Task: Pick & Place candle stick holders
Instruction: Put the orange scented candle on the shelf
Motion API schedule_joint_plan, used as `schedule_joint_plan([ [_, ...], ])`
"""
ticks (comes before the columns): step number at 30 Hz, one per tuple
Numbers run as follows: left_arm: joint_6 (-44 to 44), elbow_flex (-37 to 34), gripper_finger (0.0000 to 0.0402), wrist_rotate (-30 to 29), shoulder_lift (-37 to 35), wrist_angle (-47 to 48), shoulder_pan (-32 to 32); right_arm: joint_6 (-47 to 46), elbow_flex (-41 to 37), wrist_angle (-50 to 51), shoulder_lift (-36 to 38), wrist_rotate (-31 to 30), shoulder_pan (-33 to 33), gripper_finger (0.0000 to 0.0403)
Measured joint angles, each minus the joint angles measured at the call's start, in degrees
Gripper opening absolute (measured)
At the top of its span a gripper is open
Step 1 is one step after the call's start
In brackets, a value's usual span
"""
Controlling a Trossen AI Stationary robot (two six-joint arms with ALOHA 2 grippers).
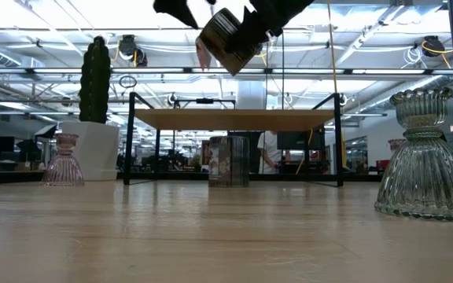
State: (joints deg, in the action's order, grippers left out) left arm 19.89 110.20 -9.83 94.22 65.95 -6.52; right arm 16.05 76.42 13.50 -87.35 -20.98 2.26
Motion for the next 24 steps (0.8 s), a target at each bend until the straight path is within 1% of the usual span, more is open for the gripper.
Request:
schedule_joint_plan([
  [7,3.9,0.1,0.0373,-5.7,-3.9,3.3,0.4,-3.6,0.0,-3.1,0.0,-0.3,1.6,0.0352],
  [9,5.2,-0.1,0.0377,-8.1,-4.8,5.7,1.1,-4.8,0.0,-3.7,0.0,-0.6,2.2,0.0352],
  [11,6.4,-0.2,0.0378,-11.0,-5.1,5.0,2.4,-5.8,0.0,-4.9,0.0,-2.3,2.9,0.0352],
  [14,8.7,-0.6,0.0375,-14.9,-5.7,8.8,4.5,-7.3,0.0,-6.9,0.0,-5.0,4.2,0.0352],
  [17,11.3,-0.5,0.037,-18.6,-5.9,10.5,6.6,-8.8,0.0,-7.7,0.1,-7.5,5.9,0.0352],
  [24,17.0,-0.6,0.0372,-24.3,-5.8,14.5,10.9,-10.9,0.0,-8.5,0.1,-7.8,10.1,0.0352],
])
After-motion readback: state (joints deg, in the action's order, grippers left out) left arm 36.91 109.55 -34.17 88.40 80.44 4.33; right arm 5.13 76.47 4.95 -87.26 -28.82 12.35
